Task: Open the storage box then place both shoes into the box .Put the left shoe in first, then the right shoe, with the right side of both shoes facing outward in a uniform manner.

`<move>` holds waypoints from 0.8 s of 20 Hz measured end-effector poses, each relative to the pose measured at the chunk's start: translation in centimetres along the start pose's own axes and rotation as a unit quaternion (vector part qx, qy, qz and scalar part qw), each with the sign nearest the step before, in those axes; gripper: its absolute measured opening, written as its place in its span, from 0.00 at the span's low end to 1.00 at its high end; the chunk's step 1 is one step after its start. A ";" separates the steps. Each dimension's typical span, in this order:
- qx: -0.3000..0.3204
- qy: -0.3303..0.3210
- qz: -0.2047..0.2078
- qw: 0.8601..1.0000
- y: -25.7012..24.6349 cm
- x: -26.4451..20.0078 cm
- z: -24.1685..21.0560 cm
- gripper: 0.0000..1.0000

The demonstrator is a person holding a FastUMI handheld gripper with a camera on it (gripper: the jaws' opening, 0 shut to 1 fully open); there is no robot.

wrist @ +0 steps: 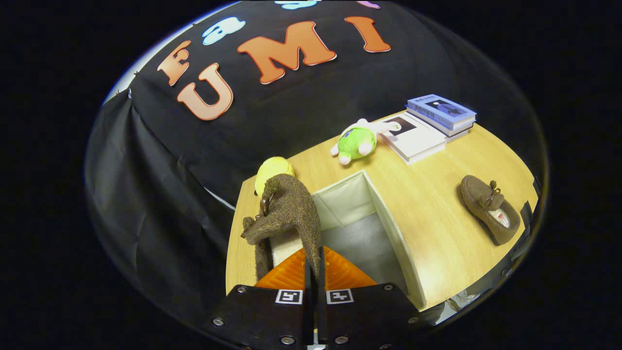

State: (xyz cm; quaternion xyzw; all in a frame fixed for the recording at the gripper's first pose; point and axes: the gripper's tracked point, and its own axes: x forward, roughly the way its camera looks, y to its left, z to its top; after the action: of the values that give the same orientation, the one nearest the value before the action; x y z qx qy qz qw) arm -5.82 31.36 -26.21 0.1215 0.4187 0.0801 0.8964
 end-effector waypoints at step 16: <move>-0.026 -0.069 -0.021 0.997 -7.1 -2.5 7.6 0.99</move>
State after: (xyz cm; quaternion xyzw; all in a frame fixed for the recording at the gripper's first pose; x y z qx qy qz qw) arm -1.25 22.81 -21.63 0.0948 0.3557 0.0639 0.9276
